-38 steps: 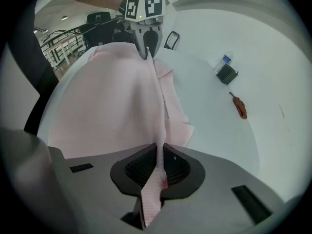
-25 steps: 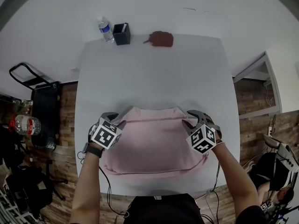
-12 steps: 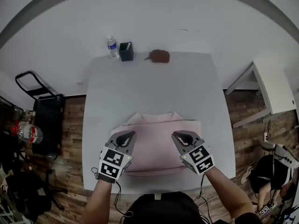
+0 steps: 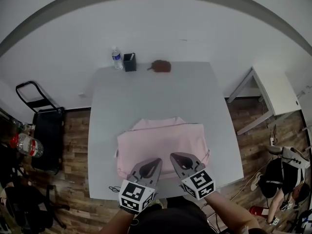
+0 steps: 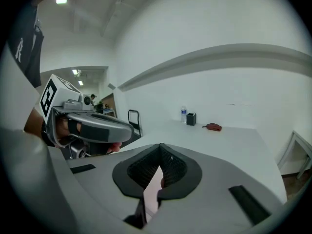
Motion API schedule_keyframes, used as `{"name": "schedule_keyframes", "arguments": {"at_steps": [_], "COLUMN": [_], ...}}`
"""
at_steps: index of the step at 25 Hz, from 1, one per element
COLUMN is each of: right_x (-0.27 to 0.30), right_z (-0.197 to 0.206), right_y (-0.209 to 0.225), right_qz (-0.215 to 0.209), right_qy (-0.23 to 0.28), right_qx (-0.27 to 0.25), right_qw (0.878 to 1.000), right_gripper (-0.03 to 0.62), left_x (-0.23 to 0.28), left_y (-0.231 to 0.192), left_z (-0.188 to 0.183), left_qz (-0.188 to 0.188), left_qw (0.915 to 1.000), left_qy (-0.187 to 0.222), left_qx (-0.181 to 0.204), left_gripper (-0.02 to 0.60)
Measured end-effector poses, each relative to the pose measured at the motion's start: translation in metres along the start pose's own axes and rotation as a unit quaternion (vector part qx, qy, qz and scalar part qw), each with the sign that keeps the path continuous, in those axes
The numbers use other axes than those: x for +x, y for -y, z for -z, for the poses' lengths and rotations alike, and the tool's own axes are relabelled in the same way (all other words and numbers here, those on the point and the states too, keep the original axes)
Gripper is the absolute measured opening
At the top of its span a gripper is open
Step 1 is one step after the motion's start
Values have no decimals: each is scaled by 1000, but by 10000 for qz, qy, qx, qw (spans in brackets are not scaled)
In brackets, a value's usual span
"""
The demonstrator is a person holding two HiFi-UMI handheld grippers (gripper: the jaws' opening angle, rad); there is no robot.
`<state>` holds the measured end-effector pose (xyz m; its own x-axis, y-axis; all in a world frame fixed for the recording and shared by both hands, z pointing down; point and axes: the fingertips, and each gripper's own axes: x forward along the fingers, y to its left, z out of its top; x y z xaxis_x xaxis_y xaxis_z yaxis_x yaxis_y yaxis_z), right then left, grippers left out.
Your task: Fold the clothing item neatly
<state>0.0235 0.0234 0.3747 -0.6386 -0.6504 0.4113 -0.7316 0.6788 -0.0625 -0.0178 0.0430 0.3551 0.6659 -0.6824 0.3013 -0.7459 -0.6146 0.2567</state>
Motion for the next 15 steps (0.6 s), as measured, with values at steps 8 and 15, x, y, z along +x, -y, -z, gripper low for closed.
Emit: {"name": "schedule_keyframes", "arguments": {"at_steps": [8, 15], "right_x": [-10, -11], "right_z": [-18, -24], "right_y": [-23, -37], "right_qz": [65, 56], "right_qy": [227, 290], "right_qx": [-61, -164], "right_qw": [9997, 9994], "right_gripper": [14, 14], "left_x": [-14, -21], "left_y": [6, 12], "left_z": [-10, -9], "left_qz": [-149, -90], "left_qw": [9996, 9995], "left_qy": [195, 187], "left_qx": [119, 227], "left_gripper": [5, 5]}}
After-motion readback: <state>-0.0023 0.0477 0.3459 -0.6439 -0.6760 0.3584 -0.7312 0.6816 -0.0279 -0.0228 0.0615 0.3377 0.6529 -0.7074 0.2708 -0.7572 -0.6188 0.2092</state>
